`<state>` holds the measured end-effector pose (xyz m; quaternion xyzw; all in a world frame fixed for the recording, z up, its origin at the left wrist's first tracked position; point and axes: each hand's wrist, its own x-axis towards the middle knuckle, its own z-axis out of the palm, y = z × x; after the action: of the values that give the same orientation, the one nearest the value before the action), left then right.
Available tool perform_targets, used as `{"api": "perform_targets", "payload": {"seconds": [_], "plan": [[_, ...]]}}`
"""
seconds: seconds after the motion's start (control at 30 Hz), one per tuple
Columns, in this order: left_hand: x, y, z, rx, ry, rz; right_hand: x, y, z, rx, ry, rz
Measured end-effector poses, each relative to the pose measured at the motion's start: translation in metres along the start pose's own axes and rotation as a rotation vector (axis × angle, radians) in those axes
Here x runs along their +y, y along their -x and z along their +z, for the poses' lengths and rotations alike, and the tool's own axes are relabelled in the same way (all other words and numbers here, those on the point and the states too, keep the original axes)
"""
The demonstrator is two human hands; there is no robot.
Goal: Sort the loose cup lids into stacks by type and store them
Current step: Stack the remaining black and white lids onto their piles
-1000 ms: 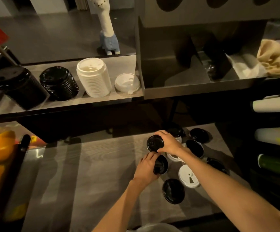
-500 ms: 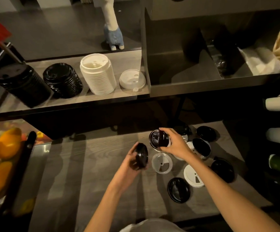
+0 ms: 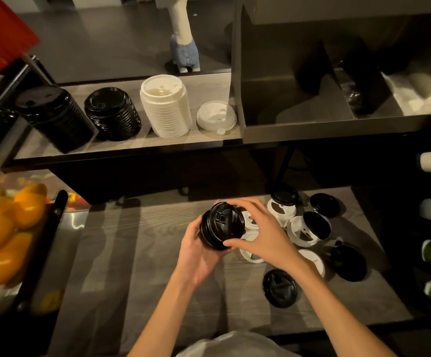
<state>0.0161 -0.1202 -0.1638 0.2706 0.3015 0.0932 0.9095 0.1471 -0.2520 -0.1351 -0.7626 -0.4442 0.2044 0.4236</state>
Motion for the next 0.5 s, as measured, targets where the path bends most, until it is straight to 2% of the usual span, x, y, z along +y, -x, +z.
{"api": "perform_targets", "payload": {"seconds": [0.27, 0.5], "plan": [[0.004, 0.011, 0.009, -0.072, -0.003, 0.058, -0.011, -0.003, 0.018, -0.02, 0.062, -0.004], [0.02, 0.029, 0.017, -0.033, -0.056, 0.145, -0.024, -0.01, 0.023, -0.049, 0.059, 0.002]]}}
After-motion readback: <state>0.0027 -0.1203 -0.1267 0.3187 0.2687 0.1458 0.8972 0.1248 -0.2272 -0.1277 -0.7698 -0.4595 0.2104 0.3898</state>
